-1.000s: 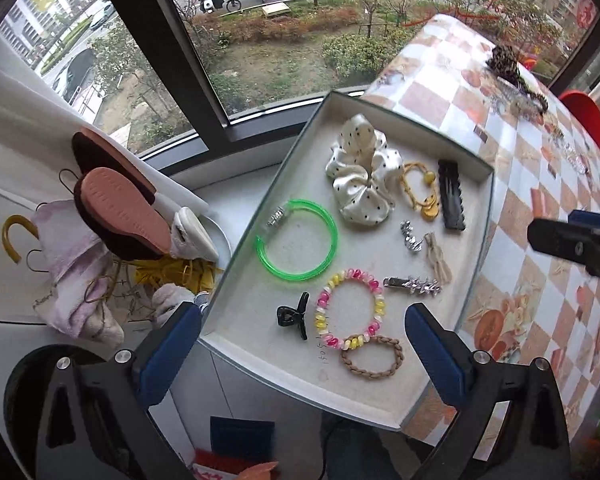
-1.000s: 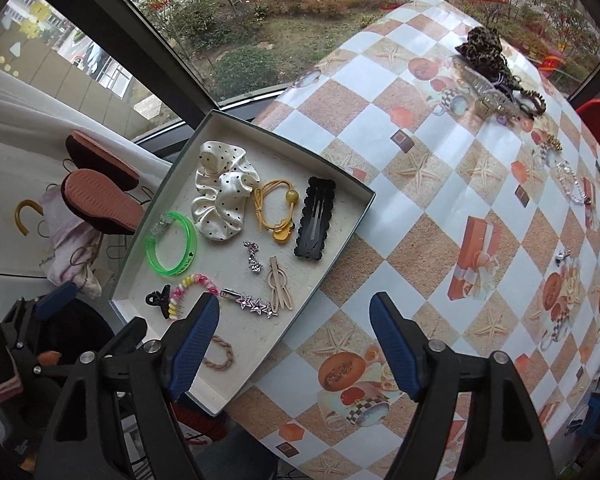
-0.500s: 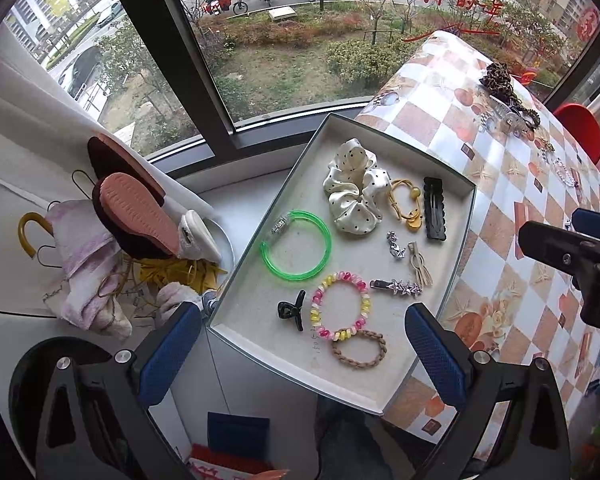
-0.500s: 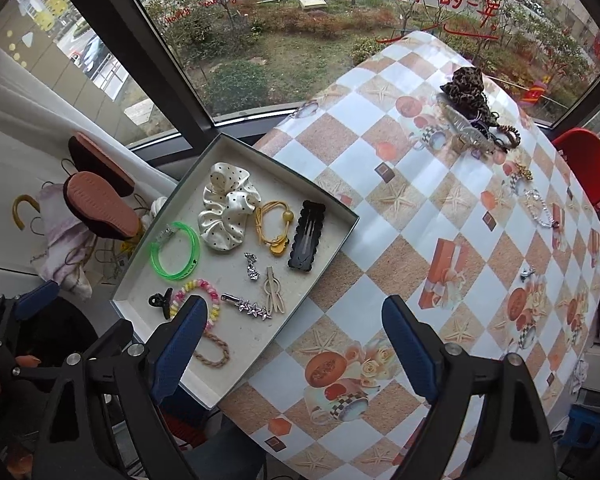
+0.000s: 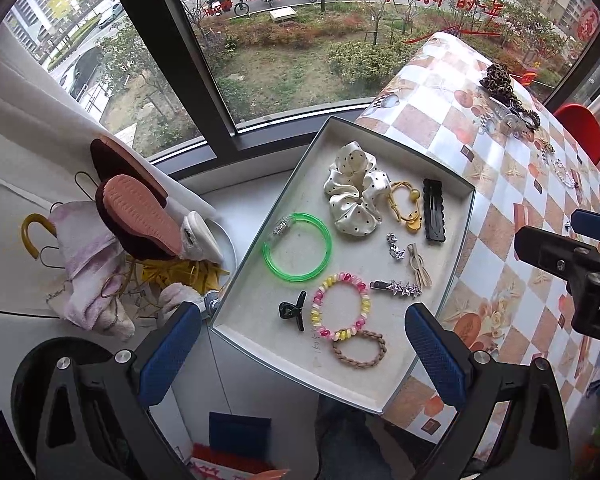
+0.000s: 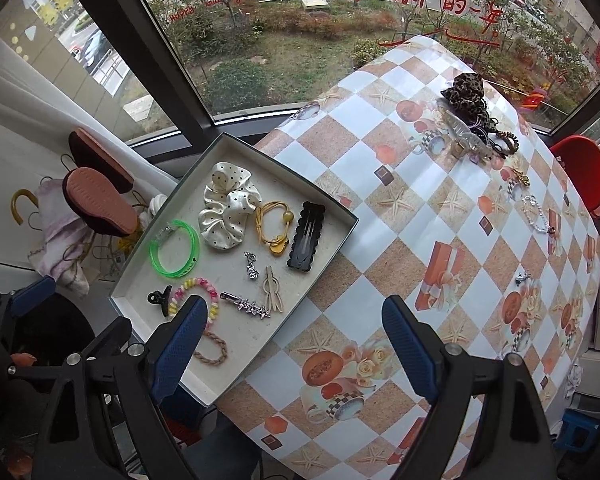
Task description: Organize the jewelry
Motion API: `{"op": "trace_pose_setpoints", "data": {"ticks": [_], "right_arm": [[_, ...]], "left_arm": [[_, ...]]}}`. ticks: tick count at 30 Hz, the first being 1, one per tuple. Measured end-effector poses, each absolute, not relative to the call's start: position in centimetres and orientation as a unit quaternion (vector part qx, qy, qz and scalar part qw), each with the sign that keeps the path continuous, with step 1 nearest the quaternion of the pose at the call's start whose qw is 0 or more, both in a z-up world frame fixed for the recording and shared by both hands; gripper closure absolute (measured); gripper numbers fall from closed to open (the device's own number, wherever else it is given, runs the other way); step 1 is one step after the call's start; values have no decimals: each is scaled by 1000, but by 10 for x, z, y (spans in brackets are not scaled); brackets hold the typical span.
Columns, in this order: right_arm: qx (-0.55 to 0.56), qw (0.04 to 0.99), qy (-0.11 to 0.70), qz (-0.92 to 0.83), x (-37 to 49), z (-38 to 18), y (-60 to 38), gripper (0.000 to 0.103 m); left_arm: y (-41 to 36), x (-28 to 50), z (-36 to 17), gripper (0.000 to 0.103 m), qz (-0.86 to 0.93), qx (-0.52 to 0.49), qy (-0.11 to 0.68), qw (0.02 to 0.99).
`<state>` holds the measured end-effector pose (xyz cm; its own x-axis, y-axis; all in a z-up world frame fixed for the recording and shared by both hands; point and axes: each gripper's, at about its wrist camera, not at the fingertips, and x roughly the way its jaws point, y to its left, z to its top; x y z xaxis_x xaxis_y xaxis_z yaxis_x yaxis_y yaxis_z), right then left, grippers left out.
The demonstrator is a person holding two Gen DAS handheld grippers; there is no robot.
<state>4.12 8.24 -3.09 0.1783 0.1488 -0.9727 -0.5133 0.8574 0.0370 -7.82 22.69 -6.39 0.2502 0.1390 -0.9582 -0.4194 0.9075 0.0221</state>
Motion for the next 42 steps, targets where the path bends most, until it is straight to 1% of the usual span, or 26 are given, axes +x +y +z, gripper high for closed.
{"op": "trace_pose_setpoints", "data": {"ticks": [42], "right_arm": [[-153,750,605,219,35,-33,86,12]], "left_arm": [[228,-84,-65,0,184,-121,588,778]]}}
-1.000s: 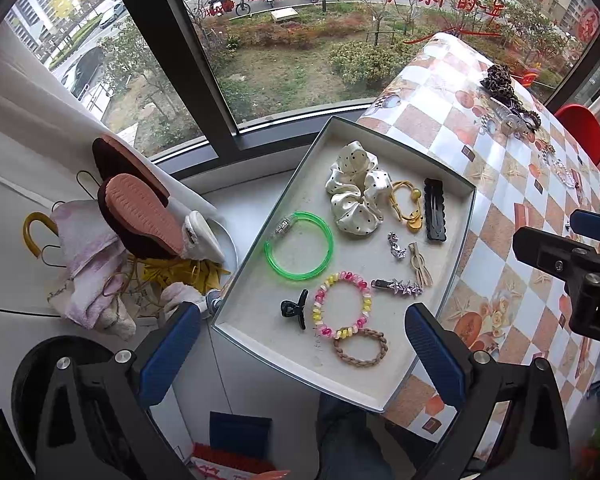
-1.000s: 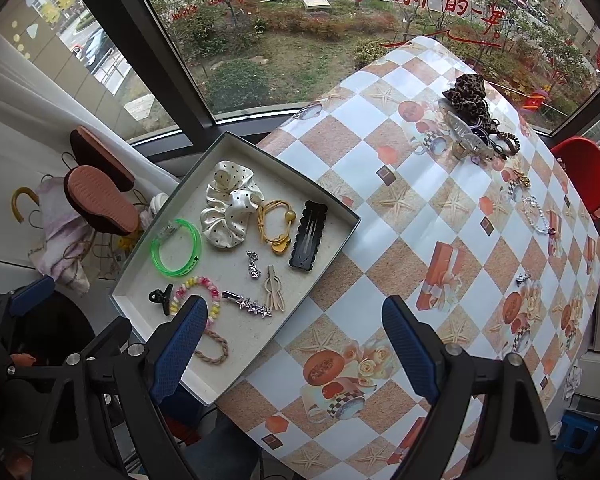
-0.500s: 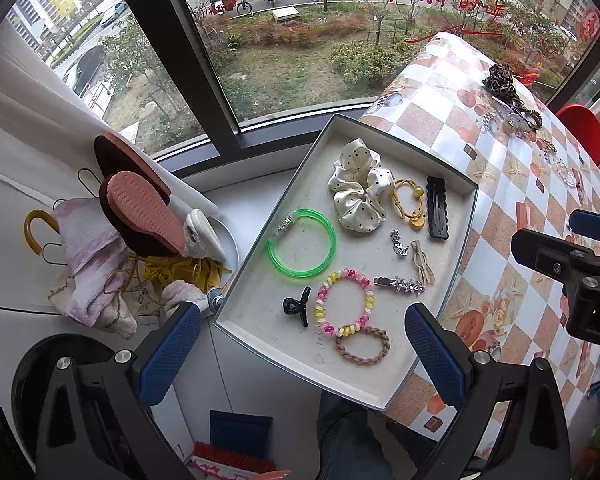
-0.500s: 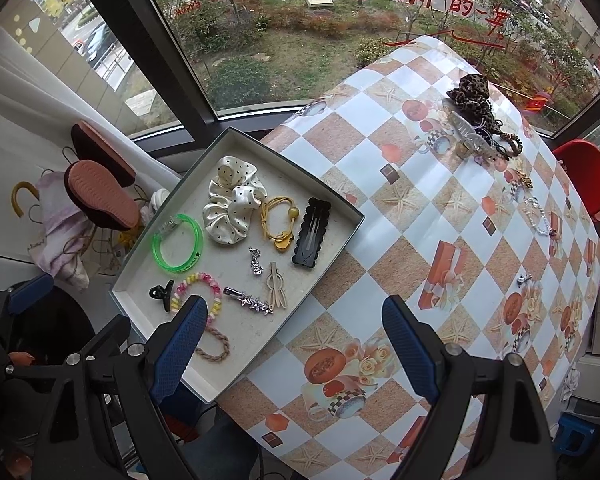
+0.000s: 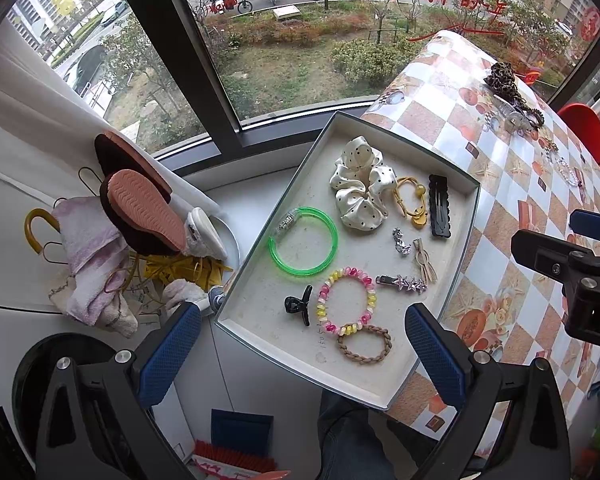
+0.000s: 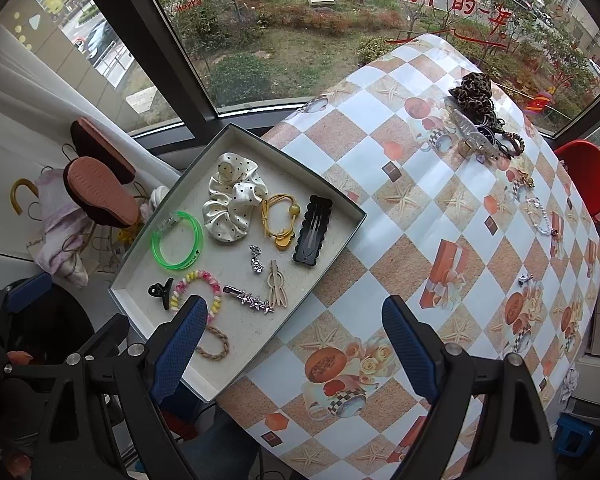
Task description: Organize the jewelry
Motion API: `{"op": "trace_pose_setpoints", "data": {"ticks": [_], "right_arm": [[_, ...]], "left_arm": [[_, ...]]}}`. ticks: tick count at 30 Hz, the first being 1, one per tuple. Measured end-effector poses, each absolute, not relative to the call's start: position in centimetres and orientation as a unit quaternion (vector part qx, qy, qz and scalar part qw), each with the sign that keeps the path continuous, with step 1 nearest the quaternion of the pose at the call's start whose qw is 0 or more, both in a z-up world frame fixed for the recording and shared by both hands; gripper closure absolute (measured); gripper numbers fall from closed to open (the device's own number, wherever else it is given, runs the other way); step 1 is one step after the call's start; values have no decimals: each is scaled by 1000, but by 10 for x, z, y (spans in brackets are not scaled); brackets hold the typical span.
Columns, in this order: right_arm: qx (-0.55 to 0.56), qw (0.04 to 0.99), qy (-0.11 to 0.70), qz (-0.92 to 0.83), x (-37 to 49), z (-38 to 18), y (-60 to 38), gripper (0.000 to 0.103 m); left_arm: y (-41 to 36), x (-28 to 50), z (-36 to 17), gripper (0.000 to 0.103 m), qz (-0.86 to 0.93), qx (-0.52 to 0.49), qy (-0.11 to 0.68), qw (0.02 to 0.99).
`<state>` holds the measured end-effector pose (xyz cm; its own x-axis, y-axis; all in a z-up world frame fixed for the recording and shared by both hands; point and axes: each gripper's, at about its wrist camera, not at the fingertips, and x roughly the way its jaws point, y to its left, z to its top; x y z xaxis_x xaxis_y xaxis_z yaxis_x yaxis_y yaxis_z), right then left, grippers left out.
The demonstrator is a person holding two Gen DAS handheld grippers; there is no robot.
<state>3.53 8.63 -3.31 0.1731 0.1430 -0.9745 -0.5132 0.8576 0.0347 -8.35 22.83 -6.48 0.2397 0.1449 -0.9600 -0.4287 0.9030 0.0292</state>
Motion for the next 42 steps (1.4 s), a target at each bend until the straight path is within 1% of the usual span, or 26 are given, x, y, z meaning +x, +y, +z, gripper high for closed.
{"op": "trace_pose_setpoints", "data": {"ticks": [42], "right_arm": [[-159,746,607,222,31,-37,91,12]], "left_arm": [[230,-88,-71,0,189,-120,593,773]]}}
